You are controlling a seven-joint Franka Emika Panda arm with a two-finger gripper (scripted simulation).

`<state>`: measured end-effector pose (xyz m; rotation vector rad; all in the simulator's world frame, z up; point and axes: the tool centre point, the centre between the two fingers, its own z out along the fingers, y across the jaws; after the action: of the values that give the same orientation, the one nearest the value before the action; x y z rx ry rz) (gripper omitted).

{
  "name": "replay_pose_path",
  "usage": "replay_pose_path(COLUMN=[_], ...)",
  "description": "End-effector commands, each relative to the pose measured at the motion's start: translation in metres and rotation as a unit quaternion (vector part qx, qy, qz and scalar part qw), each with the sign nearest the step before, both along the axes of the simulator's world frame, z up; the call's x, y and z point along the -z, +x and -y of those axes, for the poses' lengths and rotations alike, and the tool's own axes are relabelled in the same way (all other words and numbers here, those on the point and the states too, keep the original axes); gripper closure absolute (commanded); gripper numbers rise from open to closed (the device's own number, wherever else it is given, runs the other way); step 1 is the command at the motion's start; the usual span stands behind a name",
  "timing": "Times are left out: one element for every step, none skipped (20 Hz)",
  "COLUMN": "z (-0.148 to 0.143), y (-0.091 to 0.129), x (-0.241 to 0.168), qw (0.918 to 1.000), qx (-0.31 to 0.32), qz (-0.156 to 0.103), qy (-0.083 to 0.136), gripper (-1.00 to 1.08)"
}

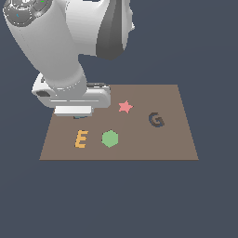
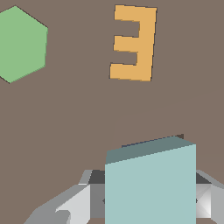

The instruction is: Insert a designated object into the corresponding slot on a board.

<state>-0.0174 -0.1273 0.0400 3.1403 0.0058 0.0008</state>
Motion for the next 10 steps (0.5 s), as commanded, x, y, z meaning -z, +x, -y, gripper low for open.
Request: replay_pose_path(z=[0.0096, 0.011, 0.0114, 0.0102, 0.0101, 0.0102, 0.0105, 0.0107, 0.0108, 0.0109], y=[-0.0001, -0.0004, -0.0005, -0.0007, -0.0007, -0.0007, -0.0007, -0.0007, -0.0007, -0.0008], x=[-0.0005, -0.0005, -0.0005, -0.0003, 0.0001, 0.0013, 0.0033, 0.006, 0.008, 0.0092], qw=[0.9999, 0.9999, 0.9999, 0.9999, 0.9999, 0.9999, 0.9999, 0.9999, 0.9999, 0.9999], qx=[0.012, 0.014, 0.015, 0.012, 0.012, 0.013, 0.013, 0.014, 0.014, 0.014], qz=[0.0, 0.0, 0.0, 0.0, 0.0, 0.0, 0.0, -0.001, -0.001, -0.001], qy=[0.0, 0.0, 0.0, 0.0, 0.0, 0.0, 0.0, 0.0, 0.001, 0.001], gripper=[1.08, 1.08, 1.08, 1.08, 1.08, 1.08, 1.08, 1.08, 1.08, 1.08])
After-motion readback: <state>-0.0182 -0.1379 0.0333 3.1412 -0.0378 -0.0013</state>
